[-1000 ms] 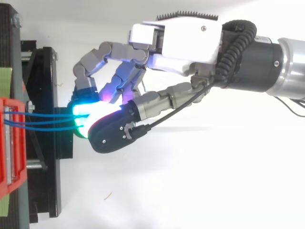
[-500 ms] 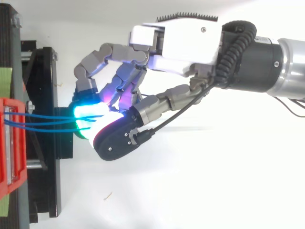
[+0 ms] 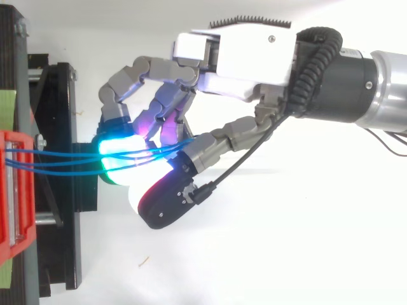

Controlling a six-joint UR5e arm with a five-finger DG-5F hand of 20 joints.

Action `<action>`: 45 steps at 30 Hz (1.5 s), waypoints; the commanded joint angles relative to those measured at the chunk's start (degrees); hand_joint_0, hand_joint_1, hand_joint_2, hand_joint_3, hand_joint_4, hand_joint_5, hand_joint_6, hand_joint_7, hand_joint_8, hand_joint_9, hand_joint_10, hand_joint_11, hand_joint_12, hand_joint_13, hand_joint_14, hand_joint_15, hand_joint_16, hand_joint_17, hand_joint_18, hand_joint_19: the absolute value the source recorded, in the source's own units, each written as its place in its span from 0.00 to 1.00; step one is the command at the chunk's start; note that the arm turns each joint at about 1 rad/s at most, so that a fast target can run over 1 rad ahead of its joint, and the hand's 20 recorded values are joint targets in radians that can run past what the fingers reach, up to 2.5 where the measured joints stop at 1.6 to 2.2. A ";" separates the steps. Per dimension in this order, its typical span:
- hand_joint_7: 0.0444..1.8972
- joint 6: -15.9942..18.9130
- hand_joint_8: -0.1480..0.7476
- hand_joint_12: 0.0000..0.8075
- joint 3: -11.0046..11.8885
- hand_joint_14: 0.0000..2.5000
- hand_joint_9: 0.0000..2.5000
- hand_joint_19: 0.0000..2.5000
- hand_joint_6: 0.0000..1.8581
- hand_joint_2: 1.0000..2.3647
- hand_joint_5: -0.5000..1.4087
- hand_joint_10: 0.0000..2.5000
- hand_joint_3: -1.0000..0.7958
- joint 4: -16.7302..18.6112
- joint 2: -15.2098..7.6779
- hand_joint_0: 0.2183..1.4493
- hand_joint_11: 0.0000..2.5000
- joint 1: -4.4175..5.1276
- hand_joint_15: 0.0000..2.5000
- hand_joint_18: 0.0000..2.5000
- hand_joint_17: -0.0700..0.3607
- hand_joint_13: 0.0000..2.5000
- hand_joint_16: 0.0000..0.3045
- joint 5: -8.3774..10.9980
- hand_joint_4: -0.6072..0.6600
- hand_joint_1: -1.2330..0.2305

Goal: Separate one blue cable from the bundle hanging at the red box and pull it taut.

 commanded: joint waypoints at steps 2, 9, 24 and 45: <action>0.57 0.00 0.51 0.45 -0.09 0.23 0.39 0.44 0.50 0.00 0.17 0.01 0.28 0.00 0.00 0.20 0.53 0.00 0.65 0.45 0.44 0.47 0.18 -0.07 0.59 0.34; 0.55 0.00 0.51 0.43 -0.09 0.25 0.40 0.44 0.49 0.00 0.17 0.00 0.28 0.00 0.00 0.21 0.53 0.00 0.65 0.44 0.43 0.47 0.17 -0.07 0.59 0.48; 0.63 0.00 0.47 0.37 -0.09 0.15 0.37 0.45 0.49 0.01 0.16 0.00 0.40 -0.08 0.00 0.34 0.54 0.00 0.70 0.42 0.39 0.48 0.14 0.02 0.53 0.32; 0.64 0.08 0.48 0.39 -0.53 0.06 0.44 0.45 0.49 0.00 0.18 0.00 0.28 0.00 0.00 0.36 0.56 0.09 0.76 0.47 0.38 0.54 0.14 -0.07 0.60 0.22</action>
